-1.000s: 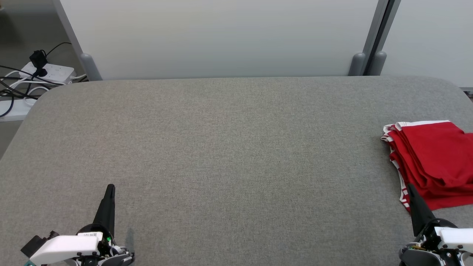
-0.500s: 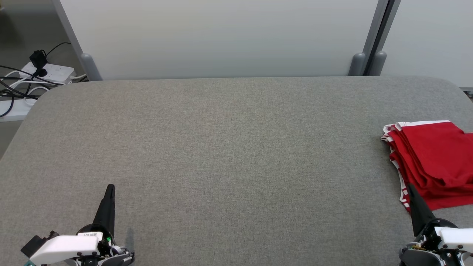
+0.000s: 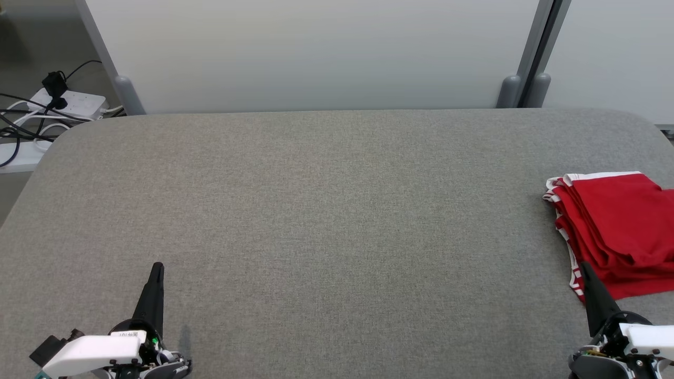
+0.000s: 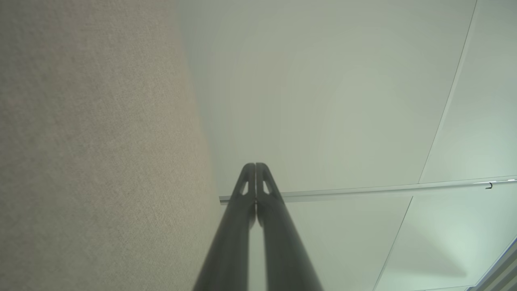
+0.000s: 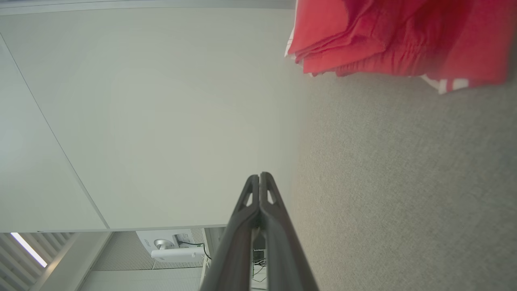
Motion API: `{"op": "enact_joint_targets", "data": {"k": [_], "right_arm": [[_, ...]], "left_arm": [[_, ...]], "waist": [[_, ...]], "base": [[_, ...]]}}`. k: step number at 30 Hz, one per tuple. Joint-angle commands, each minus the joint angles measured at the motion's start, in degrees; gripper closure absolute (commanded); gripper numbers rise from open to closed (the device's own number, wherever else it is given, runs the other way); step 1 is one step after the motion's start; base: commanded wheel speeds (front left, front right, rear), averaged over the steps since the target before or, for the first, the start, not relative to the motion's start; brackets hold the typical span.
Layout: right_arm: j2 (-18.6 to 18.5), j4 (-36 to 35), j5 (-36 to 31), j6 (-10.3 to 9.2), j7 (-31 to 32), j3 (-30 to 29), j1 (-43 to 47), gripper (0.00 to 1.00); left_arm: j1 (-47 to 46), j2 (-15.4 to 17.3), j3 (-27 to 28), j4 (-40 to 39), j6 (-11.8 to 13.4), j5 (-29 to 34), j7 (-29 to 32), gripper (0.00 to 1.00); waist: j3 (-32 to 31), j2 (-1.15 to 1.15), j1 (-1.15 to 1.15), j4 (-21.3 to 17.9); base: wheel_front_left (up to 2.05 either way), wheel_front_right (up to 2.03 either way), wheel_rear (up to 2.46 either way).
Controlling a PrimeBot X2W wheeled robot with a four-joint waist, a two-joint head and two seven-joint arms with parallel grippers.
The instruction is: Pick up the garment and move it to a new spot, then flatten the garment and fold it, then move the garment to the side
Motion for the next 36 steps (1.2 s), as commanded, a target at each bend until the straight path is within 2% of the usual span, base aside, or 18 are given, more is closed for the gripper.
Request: {"op": "enact_joint_targets", "data": {"k": [1,36], "right_arm": [[-0.6,-1.5,-0.4,0.01,0.6,0.8,-2.6,1.0],[-0.6,-1.5,-0.5,0.01,0.7,0.8,-2.6,1.0]], "left_arm": [[-3.3,0.5,1.9,-1.3,-0.4,-0.2,0.4,1.0],[-3.3,0.5,1.9,-1.3,-0.4,-0.2,0.4,1.0]], "waist": [[0.0,0.0,0.0,0.0],[0.0,0.0,0.0,0.0]], "base": [[0.0,0.0,0.0],[0.0,0.0,0.0]]}}
